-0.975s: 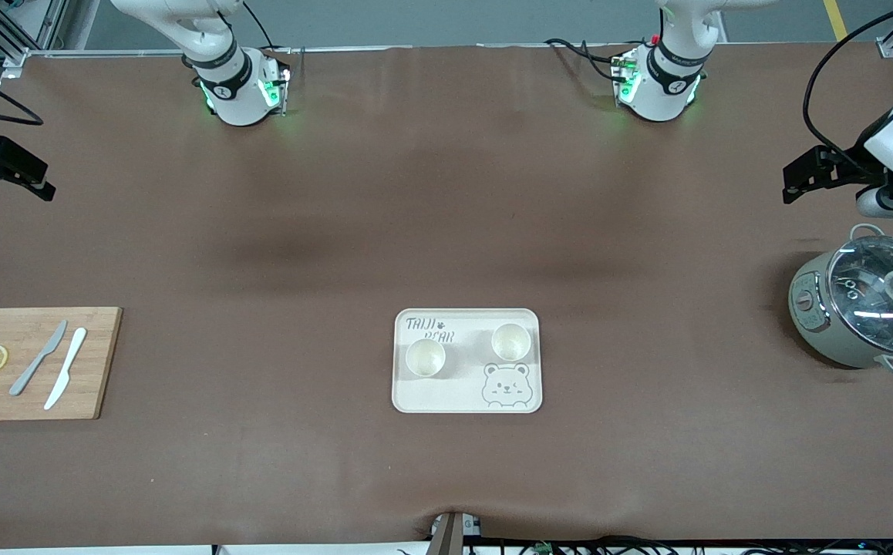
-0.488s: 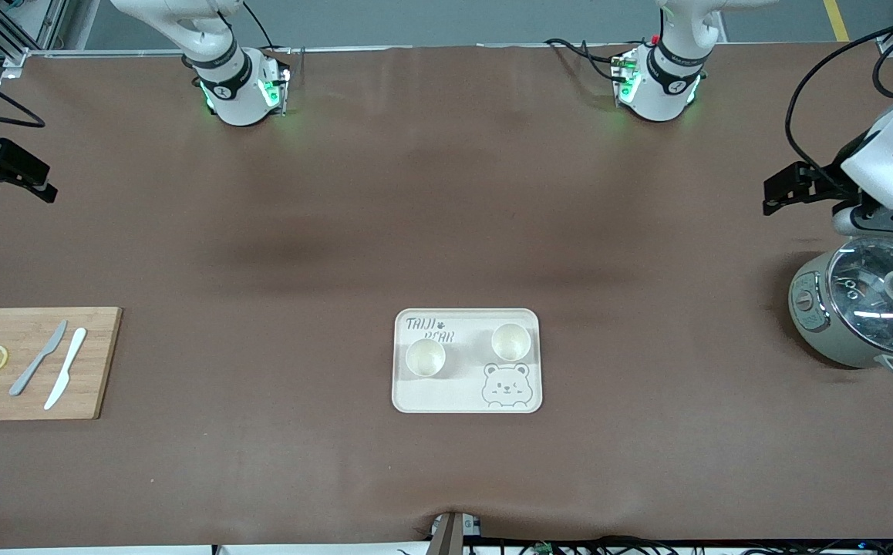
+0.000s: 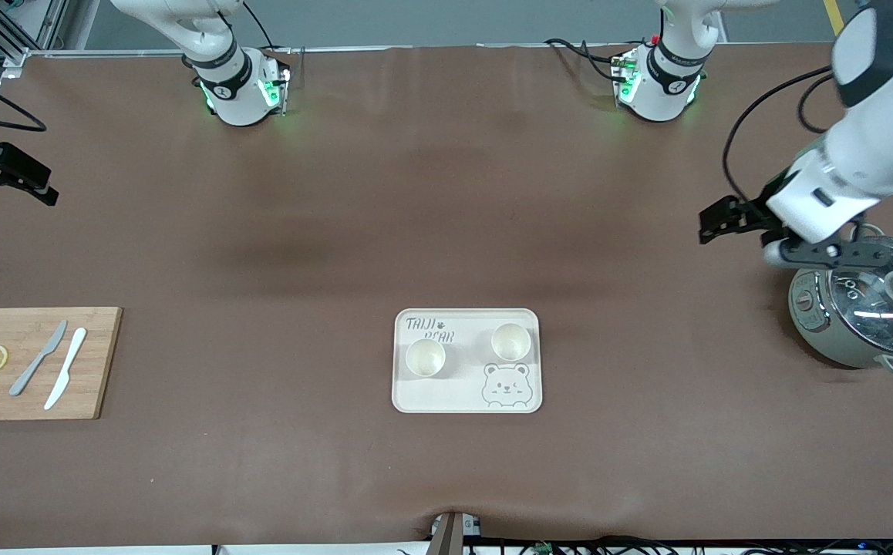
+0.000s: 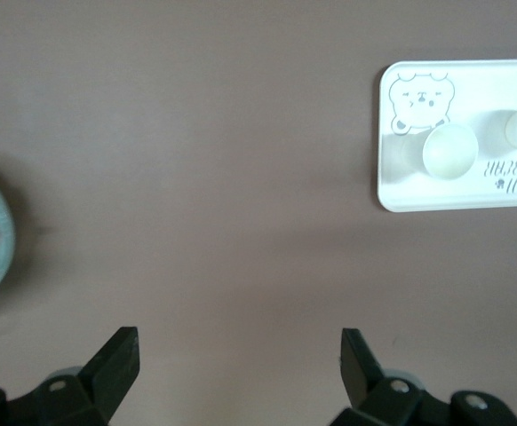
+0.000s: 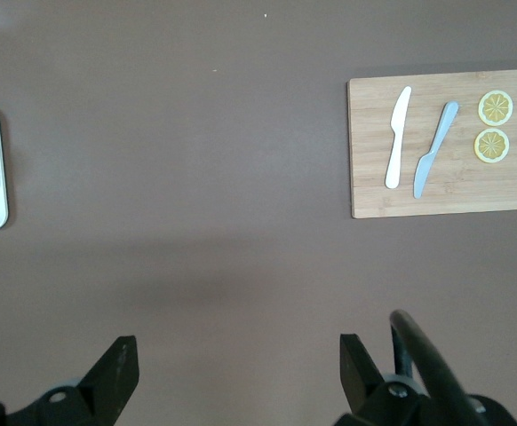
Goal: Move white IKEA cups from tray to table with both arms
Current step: 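Move the left gripper from the pot toward the white tray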
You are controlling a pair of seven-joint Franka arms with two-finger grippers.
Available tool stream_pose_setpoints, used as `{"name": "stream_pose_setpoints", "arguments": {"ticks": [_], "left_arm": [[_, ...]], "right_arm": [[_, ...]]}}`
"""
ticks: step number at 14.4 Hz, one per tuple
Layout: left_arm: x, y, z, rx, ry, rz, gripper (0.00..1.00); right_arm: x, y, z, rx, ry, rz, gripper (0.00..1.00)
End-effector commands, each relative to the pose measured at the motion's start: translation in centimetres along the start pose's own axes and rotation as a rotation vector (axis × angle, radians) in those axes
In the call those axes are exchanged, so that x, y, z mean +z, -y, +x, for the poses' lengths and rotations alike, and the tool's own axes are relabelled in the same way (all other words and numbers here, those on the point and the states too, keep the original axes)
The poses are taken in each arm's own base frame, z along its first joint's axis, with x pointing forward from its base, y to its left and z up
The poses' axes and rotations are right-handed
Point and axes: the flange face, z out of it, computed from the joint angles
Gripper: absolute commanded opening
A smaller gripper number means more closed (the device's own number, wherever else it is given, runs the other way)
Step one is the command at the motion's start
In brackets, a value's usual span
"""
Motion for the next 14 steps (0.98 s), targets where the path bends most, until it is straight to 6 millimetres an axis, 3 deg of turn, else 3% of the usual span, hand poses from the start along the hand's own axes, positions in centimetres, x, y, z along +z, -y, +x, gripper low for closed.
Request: {"name": "stream_pose_setpoints", "arguments": {"ticks": [1,8,10,12,14], "left_arm": [[4.5,-2.9,-1.4,-0.035,-0.028,-0.015,1.0],[14.6,-10.3,-3.4,-0.068,-0.115,-0.068,1.0],[17.5,-11.7,-3.4,-0.047,-0.122,-0.034,1.0],[20.4,-13.5,-3.4,-0.043,-0.138,-0.015,1.0],[23.1,-14.7,-3.1,-0.031,-0.135,0.019,1.0]], "right_arm": [[-0.5,-0.3,0.5,0.003,-0.008,0.006,1.0],[0.6,-2.1,0.8,0.034,0.021,0.017,1.0],[0.8,-0.6,1.1,0.024,0.015,0.018,1.0],[0.8,2.5,2.2,-0.033,-0.041,0.019,1.0],[2.5,5.2,3.4,-0.055,-0.02,0.032,1.0]]}}
